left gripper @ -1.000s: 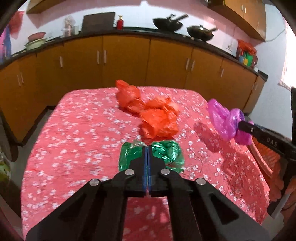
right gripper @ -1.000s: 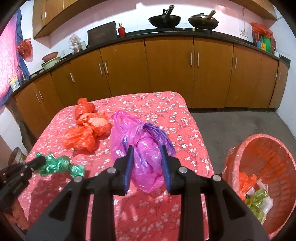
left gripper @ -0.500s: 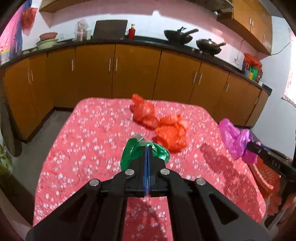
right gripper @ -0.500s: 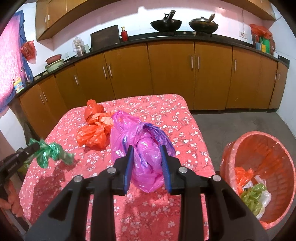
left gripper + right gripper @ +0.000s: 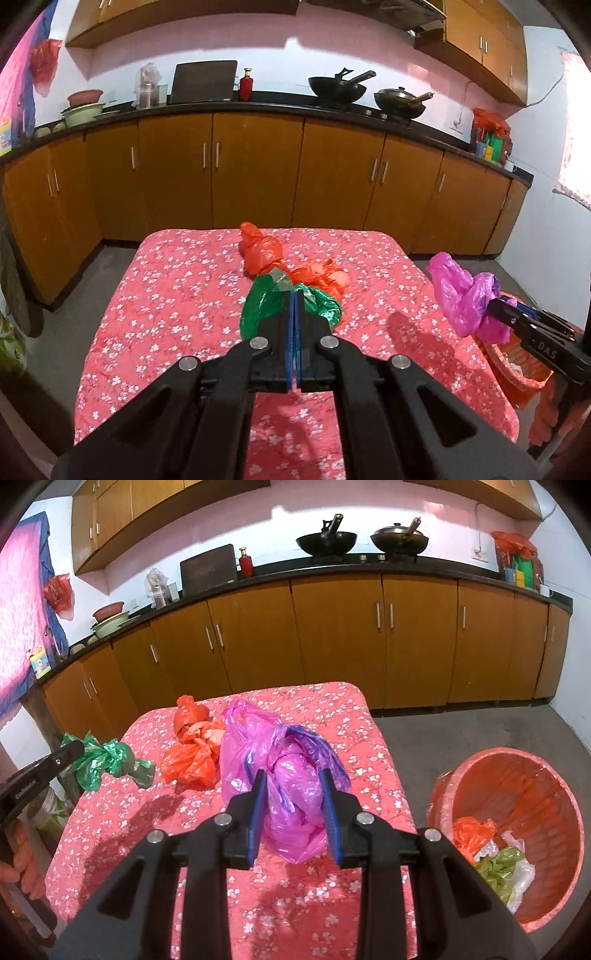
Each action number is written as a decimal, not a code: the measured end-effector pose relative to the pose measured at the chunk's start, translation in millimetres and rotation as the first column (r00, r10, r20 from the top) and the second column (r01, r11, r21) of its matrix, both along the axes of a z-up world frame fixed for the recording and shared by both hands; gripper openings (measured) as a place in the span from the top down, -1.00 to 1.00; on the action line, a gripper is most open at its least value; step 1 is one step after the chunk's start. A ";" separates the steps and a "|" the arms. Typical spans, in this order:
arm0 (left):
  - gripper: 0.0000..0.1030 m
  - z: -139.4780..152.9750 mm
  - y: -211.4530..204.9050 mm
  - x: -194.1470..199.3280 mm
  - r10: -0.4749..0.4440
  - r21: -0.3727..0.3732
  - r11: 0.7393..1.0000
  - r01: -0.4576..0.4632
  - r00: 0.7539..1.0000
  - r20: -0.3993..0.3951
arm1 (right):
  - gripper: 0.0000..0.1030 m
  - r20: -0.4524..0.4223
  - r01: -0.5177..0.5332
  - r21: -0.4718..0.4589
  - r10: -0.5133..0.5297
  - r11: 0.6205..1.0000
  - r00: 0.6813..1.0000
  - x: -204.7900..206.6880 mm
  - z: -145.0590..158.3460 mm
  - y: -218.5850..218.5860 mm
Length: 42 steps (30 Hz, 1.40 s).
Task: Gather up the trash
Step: 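Carry the purple and green bags over the basket and open both tools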
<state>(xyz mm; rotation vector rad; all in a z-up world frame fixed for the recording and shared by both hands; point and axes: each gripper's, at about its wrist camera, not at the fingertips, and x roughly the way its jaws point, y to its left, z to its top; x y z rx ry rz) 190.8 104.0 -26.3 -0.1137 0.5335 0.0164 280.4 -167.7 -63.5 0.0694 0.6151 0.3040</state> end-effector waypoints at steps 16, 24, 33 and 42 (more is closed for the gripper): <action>1.00 18.1 -77.9 10.6 -0.160 0.000 0.987 0.160 0.986 0.043 | 0.44 0.039 0.113 0.010 -0.113 0.994 0.993 -7.7 16.1 -64.1; 1.00 23.3 -131.7 20.0 -0.262 -0.019 0.964 0.264 0.963 0.056 | 0.44 0.050 0.216 0.006 -0.216 0.976 0.975 -10.4 17.3 -115.6; 1.00 22.3 -199.6 31.3 -0.386 -0.042 0.920 0.389 0.920 0.059 | 0.44 0.060 0.372 -0.005 -0.371 0.928 0.927 -21.6 13.4 -186.3; 1.00 5.0 -265.6 44.5 -0.477 -0.076 0.876 0.477 0.879 0.023 | 0.43 0.002 0.494 -0.014 -0.494 0.869 0.869 -29.1 -11.3 -250.5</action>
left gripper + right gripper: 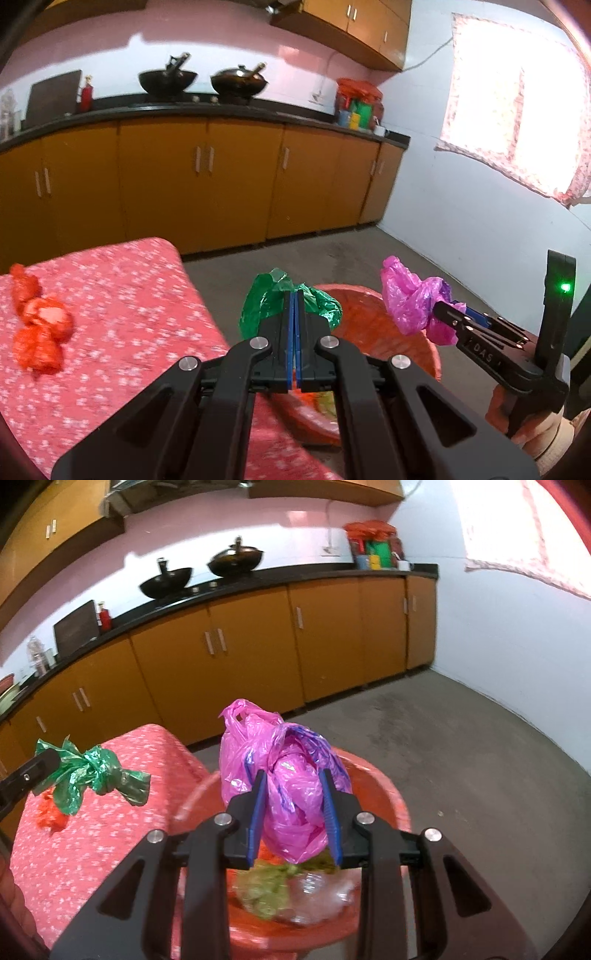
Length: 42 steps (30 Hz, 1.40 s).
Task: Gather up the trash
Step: 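Carry the purple and green bags over the basket and open both tools, then move both tools back over the last red bags on the table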
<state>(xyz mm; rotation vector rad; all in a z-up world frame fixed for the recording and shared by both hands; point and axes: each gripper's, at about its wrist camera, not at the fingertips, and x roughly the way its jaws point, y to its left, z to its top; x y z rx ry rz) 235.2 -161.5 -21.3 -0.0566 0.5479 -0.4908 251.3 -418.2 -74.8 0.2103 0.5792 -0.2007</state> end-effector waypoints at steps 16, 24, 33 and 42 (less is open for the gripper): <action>1.00 -37.2 -54.3 19.6 -0.082 0.049 0.995 0.086 0.993 -0.083 | 0.42 -0.030 0.050 0.034 -0.049 0.998 0.998 11.8 -25.1 -32.5; 0.99 -48.8 -71.8 22.2 -0.107 0.064 0.991 0.116 0.986 -0.126 | 0.28 -0.029 0.033 0.046 -0.032 0.998 0.999 16.7 -29.2 -31.7; 0.37 -54.9 -65.0 22.4 -0.094 0.052 0.993 0.103 0.983 -0.156 | 0.18 -0.034 0.038 0.049 -0.036 0.998 0.999 16.1 -32.2 -34.5; 0.27 -43.1 -5.6 11.7 0.020 0.013 1.000 -0.019 0.991 -0.132 | 0.07 -0.017 -0.008 0.030 0.008 1.000 1.000 23.3 -19.7 -8.9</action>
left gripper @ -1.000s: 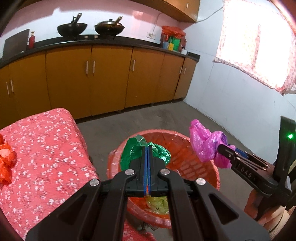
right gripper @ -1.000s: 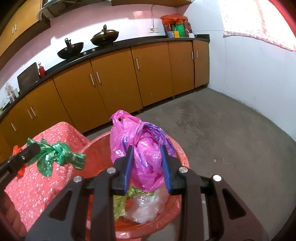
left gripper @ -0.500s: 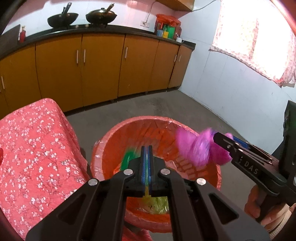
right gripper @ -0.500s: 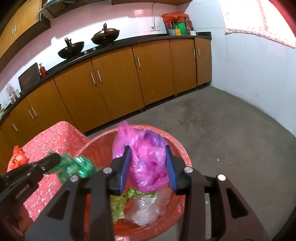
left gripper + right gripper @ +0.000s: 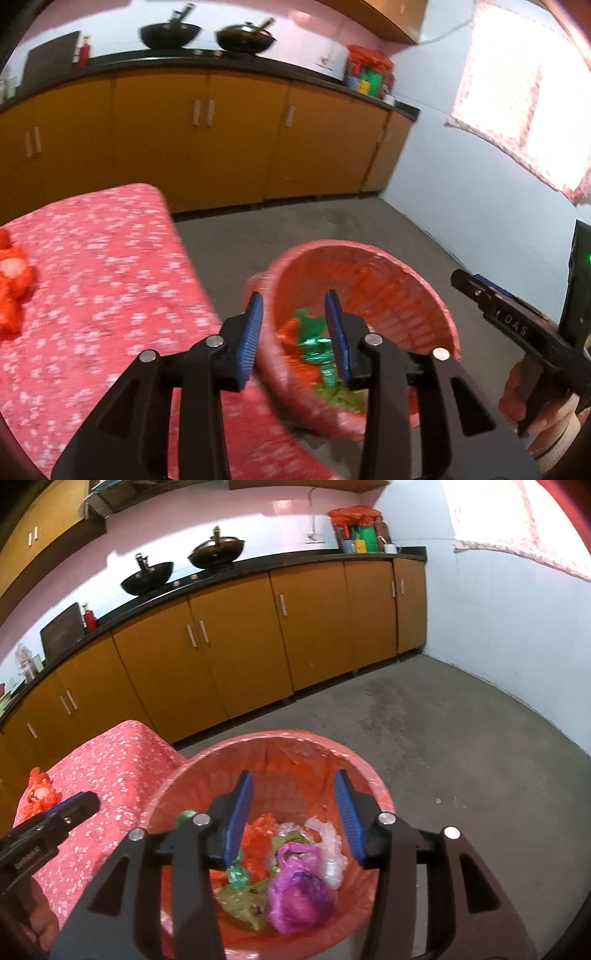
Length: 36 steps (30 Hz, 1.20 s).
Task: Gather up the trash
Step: 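Move both tools back over the last red bags on the table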
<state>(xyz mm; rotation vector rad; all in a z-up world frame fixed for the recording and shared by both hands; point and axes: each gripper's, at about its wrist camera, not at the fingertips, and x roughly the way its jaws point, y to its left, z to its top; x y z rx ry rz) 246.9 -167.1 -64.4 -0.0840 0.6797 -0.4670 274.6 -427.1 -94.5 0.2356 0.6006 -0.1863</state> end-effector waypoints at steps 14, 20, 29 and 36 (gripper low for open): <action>0.08 -7.6 220.7 -36.1 0.435 0.131 0.885 -0.447 0.893 0.113 | -0.08 0.002 -0.382 -0.017 0.382 0.924 0.924 48.2 20.3 193.4; -0.04 -10.1 311.7 -58.5 0.623 0.134 0.761 -0.635 0.772 0.125 | -0.08 -0.030 -0.529 0.015 0.529 0.848 0.848 65.8 10.6 302.1; -0.15 -13.9 375.2 -80.1 0.726 0.098 0.670 -0.736 0.677 0.123 | -0.48 -0.080 -0.569 0.037 0.570 0.821 0.818 90.6 -11.5 409.1; -0.16 -17.5 395.9 -79.1 0.739 0.076 0.660 -0.747 0.664 0.109 | -0.49 -0.149 -0.522 0.033 0.520 0.853 0.841 110.2 -35.9 440.1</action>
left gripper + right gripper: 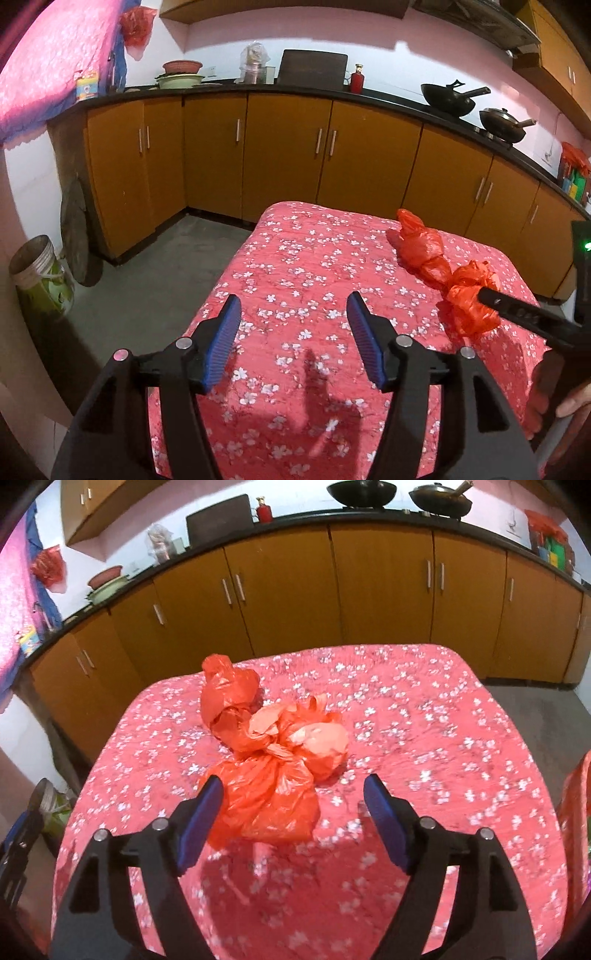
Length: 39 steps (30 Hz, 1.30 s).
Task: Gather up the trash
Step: 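Move both tools back over the last red bags on the table, then grasp a red bag with the left tool while the right tool grasps another red bag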
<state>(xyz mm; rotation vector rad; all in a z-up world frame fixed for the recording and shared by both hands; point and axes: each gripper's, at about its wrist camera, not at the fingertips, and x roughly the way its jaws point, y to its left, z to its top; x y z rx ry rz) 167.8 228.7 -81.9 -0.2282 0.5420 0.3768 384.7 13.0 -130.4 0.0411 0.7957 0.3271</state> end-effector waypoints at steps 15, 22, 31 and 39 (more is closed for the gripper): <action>-0.16 -7.3 -14.0 28.1 -0.071 -0.032 0.997 0.070 0.997 -0.022 | 0.84 0.031 -0.012 -0.009 0.012 1.000 0.999 -11.7 -3.4 -39.1; -0.35 -2.5 -56.7 77.8 -0.182 -0.043 0.983 0.181 0.983 -0.027 | 0.85 0.089 0.096 -0.026 -0.093 0.995 0.992 -20.5 9.0 -88.9; -0.40 -12.6 -93.7 149.1 -0.192 -0.012 0.981 0.192 0.979 -0.068 | 0.85 0.133 0.140 -0.002 -0.138 0.990 0.981 -28.8 16.9 -120.9; -0.40 -29.1 -99.7 195.9 -0.158 -0.032 0.987 0.155 0.970 -0.183 | 0.84 0.090 0.143 0.037 -0.146 0.989 0.985 -22.1 8.3 -129.7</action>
